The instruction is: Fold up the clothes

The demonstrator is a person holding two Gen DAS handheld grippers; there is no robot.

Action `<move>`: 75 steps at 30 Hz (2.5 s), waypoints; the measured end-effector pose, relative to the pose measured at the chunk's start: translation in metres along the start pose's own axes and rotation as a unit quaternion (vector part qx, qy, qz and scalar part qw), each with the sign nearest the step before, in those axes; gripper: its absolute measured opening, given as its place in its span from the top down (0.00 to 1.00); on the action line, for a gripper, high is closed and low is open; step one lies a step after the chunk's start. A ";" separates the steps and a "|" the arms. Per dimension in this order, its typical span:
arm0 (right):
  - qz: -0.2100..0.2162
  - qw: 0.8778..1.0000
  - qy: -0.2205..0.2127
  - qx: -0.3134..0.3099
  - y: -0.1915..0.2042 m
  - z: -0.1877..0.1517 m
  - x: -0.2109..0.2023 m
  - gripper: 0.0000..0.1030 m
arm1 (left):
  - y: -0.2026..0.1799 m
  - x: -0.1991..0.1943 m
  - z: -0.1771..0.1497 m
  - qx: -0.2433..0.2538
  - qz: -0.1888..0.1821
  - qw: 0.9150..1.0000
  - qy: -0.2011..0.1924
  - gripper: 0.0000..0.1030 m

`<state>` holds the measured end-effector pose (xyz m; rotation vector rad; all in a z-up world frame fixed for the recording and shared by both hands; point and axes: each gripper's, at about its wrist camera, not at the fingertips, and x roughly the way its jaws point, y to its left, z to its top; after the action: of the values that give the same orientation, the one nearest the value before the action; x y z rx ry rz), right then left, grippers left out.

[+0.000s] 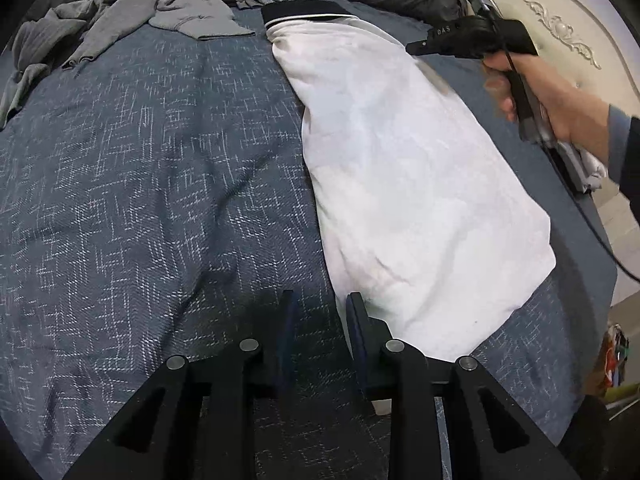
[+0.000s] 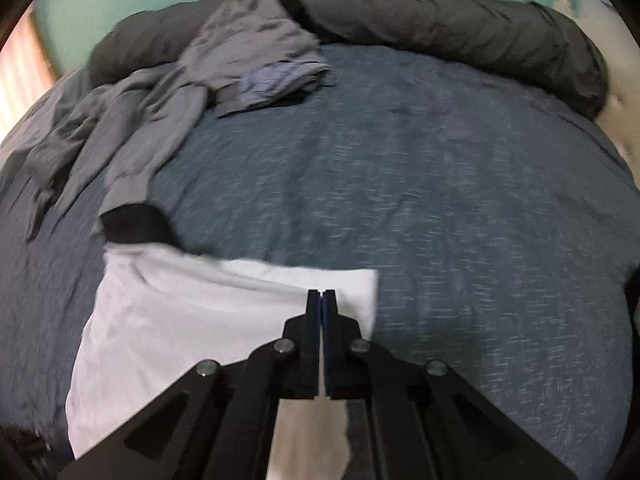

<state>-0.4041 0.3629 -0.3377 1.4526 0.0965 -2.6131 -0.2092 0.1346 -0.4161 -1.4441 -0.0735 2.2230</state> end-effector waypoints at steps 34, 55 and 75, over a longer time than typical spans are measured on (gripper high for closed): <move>0.078 0.958 0.071 -0.268 0.188 0.072 0.010 0.67 | 0.020 0.002 0.010 -0.023 -0.024 0.999 0.006 0.72; -0.038 0.966 0.028 -0.254 0.190 0.103 0.030 0.97 | 0.020 0.008 0.004 -0.018 -0.022 1.000 0.005 0.72; 0.006 0.995 0.004 -0.098 0.129 0.118 0.013 0.50 | 0.033 0.011 0.008 -0.028 -0.033 0.999 0.008 0.72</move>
<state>-0.4889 0.2190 -0.2844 1.3933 0.3338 -2.5072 -0.2318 0.1116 -0.4316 -1.4670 -0.1765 2.1707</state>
